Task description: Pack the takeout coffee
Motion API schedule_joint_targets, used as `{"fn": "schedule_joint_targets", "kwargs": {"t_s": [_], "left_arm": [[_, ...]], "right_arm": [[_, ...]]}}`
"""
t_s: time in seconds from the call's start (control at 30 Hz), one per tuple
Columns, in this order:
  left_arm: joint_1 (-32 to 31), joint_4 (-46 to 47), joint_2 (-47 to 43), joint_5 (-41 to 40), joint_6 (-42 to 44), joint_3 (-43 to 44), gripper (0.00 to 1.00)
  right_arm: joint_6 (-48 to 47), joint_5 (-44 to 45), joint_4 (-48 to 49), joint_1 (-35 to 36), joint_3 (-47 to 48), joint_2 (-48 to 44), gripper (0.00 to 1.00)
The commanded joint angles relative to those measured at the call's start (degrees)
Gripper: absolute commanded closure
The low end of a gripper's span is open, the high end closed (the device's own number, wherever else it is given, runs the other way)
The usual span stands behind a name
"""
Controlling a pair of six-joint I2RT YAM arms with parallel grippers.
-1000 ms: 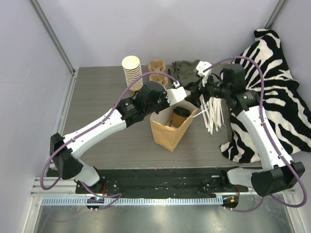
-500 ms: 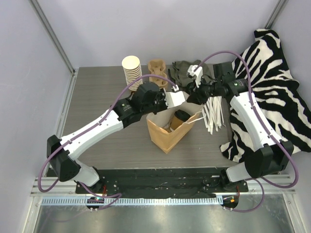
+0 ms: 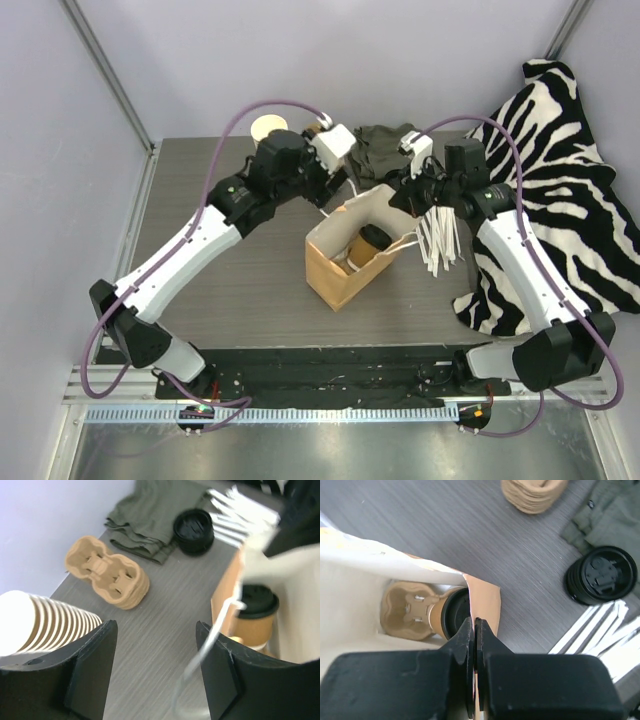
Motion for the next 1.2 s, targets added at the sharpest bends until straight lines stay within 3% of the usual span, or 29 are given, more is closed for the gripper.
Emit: {"fn": "schedule_joint_targets", "kwargs": {"t_s": [0.0, 0.27, 0.53, 0.77, 0.93, 1.17], "left_arm": [[3.11, -4.39, -2.31, 0.65, -12.83, 5.75, 0.31], [3.38, -8.79, -9.61, 17.79, -10.47, 1.45, 0.4], [-5.58, -6.43, -11.99, 10.51, -7.22, -2.24, 0.52], [-7.43, -7.04, -3.12, 5.14, -8.8, 2.76, 0.59], [-9.71, -6.34, 1.28, 0.85, -5.91, 2.68, 0.59], [-12.61, 2.09, 2.6, -1.97, -0.73, -4.44, 0.39]], "right_arm": [[10.19, 8.06, 8.91, 1.21, -1.47, -3.89, 0.99], [19.06, 15.45, 10.49, 1.21, -2.79, -4.68, 0.99], [24.7, 17.83, 11.46, 1.3, -5.43, -6.53, 0.99], [24.79, 17.38, 12.96, 2.08, -8.32, -10.21, 0.99], [25.14, 17.21, 13.83, 3.4, -10.44, -13.03, 0.99], [26.72, 17.56, 14.01, 4.55, -12.37, -14.44, 0.99]]}}
